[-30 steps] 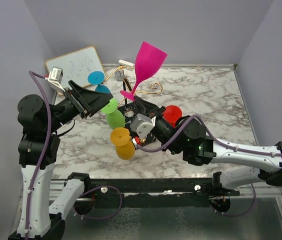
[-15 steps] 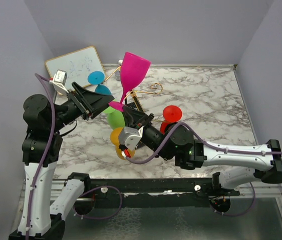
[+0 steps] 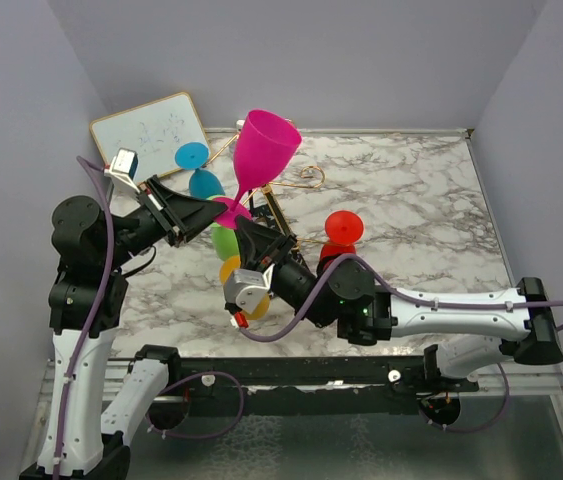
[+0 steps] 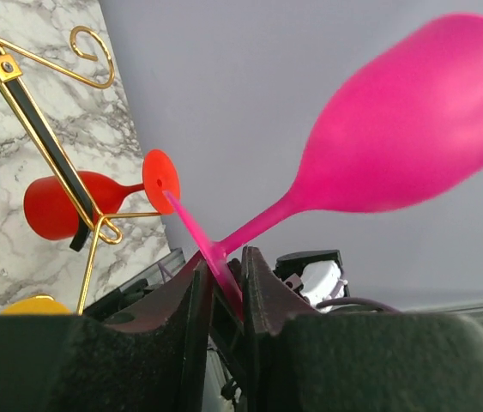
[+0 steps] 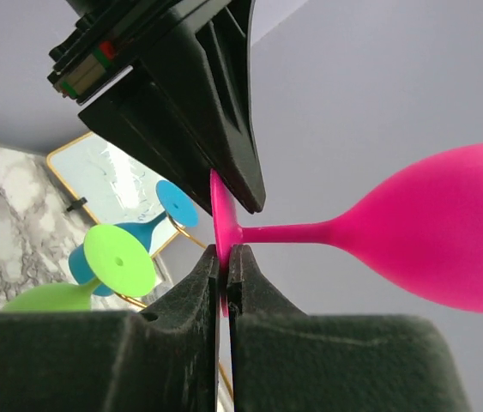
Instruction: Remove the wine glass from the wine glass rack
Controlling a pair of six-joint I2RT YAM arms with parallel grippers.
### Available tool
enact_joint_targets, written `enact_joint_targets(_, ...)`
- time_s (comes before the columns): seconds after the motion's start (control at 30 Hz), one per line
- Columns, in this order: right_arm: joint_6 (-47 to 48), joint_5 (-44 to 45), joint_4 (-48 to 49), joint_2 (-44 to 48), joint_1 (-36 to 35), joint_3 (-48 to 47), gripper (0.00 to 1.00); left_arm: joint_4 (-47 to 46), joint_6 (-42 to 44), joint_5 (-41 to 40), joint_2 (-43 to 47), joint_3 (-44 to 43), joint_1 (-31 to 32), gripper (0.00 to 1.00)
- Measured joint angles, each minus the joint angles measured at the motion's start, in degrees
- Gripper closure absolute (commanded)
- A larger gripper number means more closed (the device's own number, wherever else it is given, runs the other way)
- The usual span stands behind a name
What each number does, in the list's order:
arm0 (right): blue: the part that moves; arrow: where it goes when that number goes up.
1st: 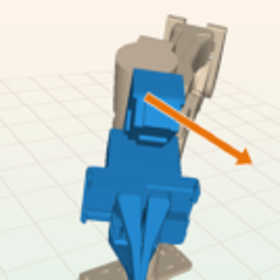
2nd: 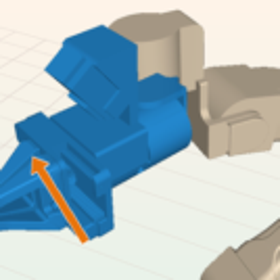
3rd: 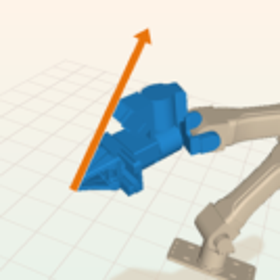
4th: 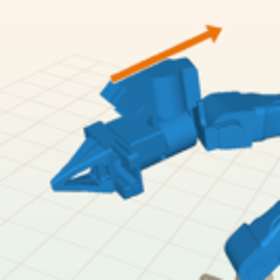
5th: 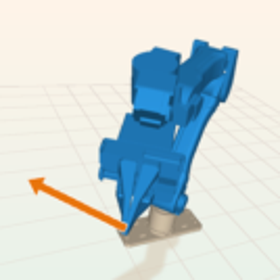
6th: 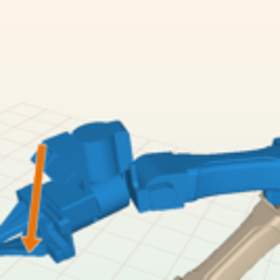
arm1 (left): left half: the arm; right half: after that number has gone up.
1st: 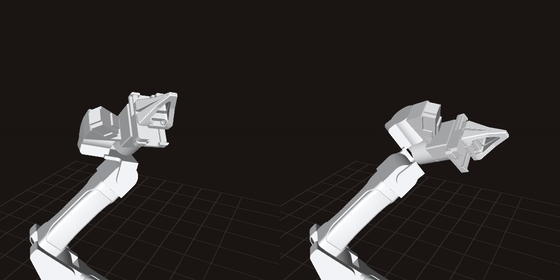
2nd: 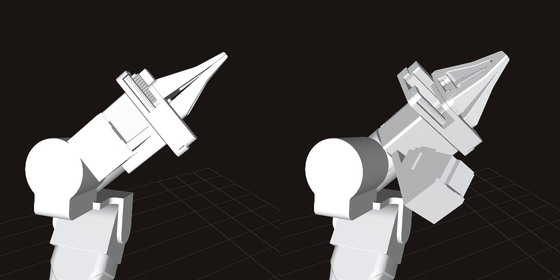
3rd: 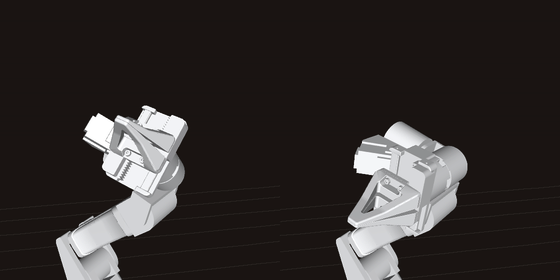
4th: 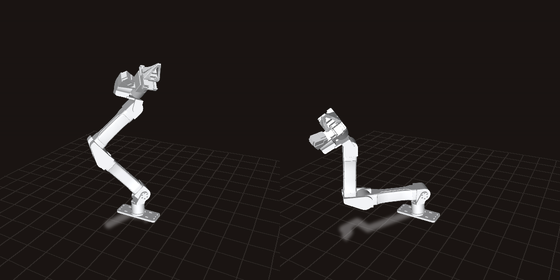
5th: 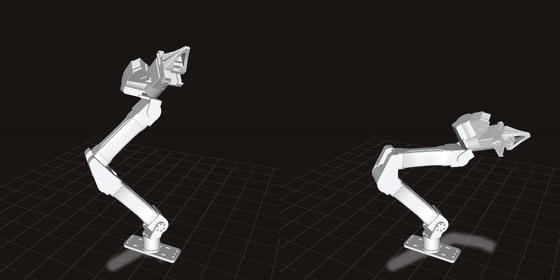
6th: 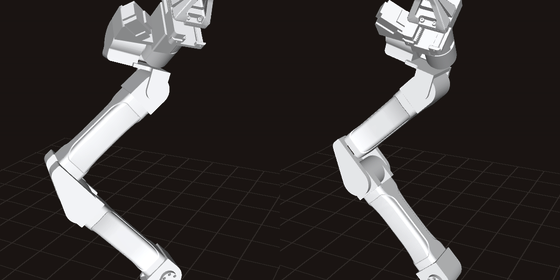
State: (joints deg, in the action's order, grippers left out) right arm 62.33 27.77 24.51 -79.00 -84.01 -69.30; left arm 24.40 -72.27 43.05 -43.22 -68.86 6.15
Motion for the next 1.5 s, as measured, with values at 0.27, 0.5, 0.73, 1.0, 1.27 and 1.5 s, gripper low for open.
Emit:
enact_joint_targets(0.27,0.48,3.02,1.25,0.85,-0.81,4.02,0.68,0.46,-0.7,0.15,0.94,2.19,0.42,1.0)
enact_joint_targets(0.5,-8.76,7.85,-6.64,10.56,-1.55,5.79,0.53,-3.76,-1.55,-3.3,3.54,5.64,0.35,1.0)
enact_joint_targets(0.73,-23.91,13.16,-22.86,19.26,-1.62,-0.28,0.47,-5.97,-1.86,-5.11,6.51,5.77,0.35,1.0)
enact_joint_targets(1.0,-29.42,21.9,-28.46,16.04,1.77,-8.79,0.45,-6.69,-1.99,-5.27,12.07,5.77,0.35,1.0)
enact_joint_targets(1.27,-50.56,9.57,-53.72,0.59,32.57,-35.01,0.55,-6.49,-2.01,-5.4,11.02,2.82,0.35,1.0)
enact_joint_targets(1.5,-68.17,-21.88,-71.93,-5.68,50.6,-52.24,0.98,-7.23,-2.01,-5.42,6.05,-4.61,0.35,1.0)
